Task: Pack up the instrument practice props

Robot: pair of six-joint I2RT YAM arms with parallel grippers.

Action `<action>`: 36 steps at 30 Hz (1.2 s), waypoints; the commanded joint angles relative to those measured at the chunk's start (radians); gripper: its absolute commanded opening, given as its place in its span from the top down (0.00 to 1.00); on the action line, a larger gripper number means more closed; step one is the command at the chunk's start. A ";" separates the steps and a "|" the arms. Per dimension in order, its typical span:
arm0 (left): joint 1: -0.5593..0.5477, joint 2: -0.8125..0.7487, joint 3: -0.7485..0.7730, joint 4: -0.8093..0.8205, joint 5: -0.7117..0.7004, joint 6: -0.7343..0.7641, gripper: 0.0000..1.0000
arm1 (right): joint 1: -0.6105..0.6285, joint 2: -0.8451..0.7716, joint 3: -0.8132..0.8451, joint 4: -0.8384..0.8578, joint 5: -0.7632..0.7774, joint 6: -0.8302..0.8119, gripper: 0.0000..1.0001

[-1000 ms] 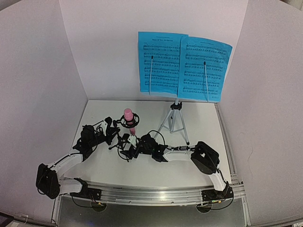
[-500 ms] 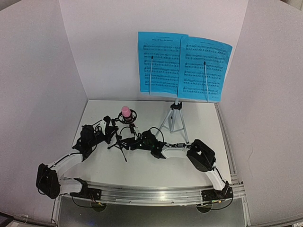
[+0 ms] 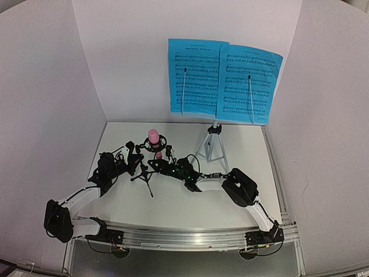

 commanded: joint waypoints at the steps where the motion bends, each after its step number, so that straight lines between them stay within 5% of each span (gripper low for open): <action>1: -0.004 0.023 0.005 -0.009 0.027 -0.028 1.00 | 0.004 0.001 0.014 0.054 -0.020 0.005 0.40; 26: -0.003 0.121 -0.211 0.198 0.058 0.019 1.00 | 0.000 -0.094 -0.126 0.053 -0.015 -0.112 0.38; 36: 0.015 0.047 -0.134 0.176 0.080 0.043 0.55 | -0.001 -0.109 -0.134 0.045 -0.031 -0.143 0.38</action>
